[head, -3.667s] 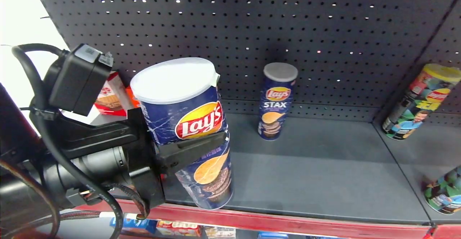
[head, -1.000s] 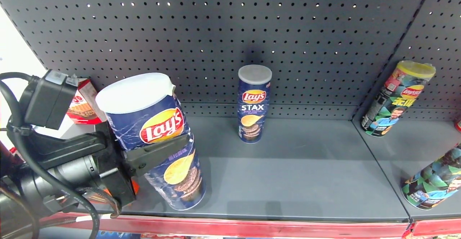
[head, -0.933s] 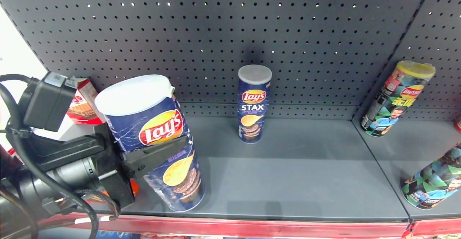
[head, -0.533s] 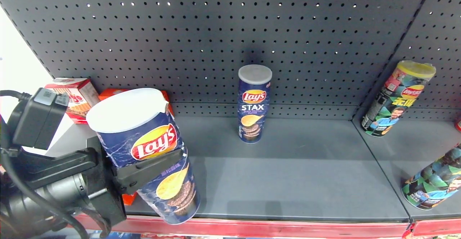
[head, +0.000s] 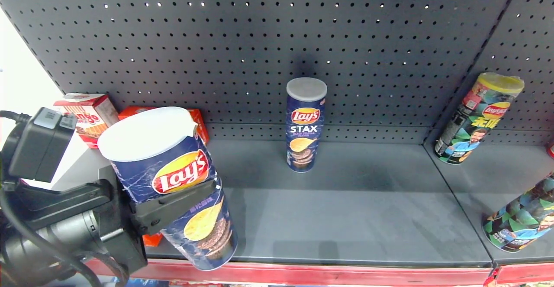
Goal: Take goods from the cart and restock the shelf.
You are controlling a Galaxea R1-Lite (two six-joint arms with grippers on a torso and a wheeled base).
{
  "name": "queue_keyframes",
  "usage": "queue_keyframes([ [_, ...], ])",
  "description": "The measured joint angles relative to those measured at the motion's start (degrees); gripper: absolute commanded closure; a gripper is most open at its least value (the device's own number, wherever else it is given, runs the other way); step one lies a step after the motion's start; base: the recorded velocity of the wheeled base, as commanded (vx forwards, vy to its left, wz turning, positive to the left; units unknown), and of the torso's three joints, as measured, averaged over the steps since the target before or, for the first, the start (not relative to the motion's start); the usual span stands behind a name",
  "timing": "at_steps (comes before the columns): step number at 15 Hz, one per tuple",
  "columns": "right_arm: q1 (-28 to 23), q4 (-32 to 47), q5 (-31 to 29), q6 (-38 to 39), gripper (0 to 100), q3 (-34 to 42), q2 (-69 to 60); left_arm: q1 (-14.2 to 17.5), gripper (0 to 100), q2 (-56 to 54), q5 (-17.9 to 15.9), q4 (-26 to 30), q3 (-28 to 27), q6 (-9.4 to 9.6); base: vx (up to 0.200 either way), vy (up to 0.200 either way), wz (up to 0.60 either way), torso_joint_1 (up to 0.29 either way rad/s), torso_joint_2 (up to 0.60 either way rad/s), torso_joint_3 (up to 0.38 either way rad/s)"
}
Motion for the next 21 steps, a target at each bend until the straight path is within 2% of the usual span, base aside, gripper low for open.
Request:
queue_keyframes([
  [5,7.9,-8.2,-0.1,-0.5,0,-2.9,11.5,0.0,100,-0.1,0.0,0.0,0.2,0.00,0.000,0.000,0.00,0.000,0.00,0.000],
  [8,12.6,-8.6,0.2,-1.8,0,-6.4,18.4,0.0,100,-0.1,0.0,0.0,0.0,0.00,0.000,0.000,0.00,0.000,0.00,0.000],
  [11,15.1,-7.2,0.8,-2.1,0,-10.4,24.4,0.0,100,-0.1,0.0,-0.1,-0.5,0.04,0.000,0.000,0.00,0.000,0.00,0.000],
  [15,15.3,-9.5,4.9,-2.1,0,-16.2,34.2,0.1,100,0.0,0.0,0.0,0.7,0.02,0.000,0.000,0.00,0.000,0.00,0.000],
  [19,12.4,-21.4,11.6,-3.5,0,-15.9,43.8,0.1,100,0.4,0.0,-0.1,-0.2,0.00,0.000,0.000,0.00,0.000,0.00,0.000],
  [21,9.4,-24.8,19.7,-6.9,0,-15.6,47.7,0.1,100,0.6,0.0,0.0,-0.5,0.00,0.000,0.000,0.00,0.000,0.00,0.000],
])
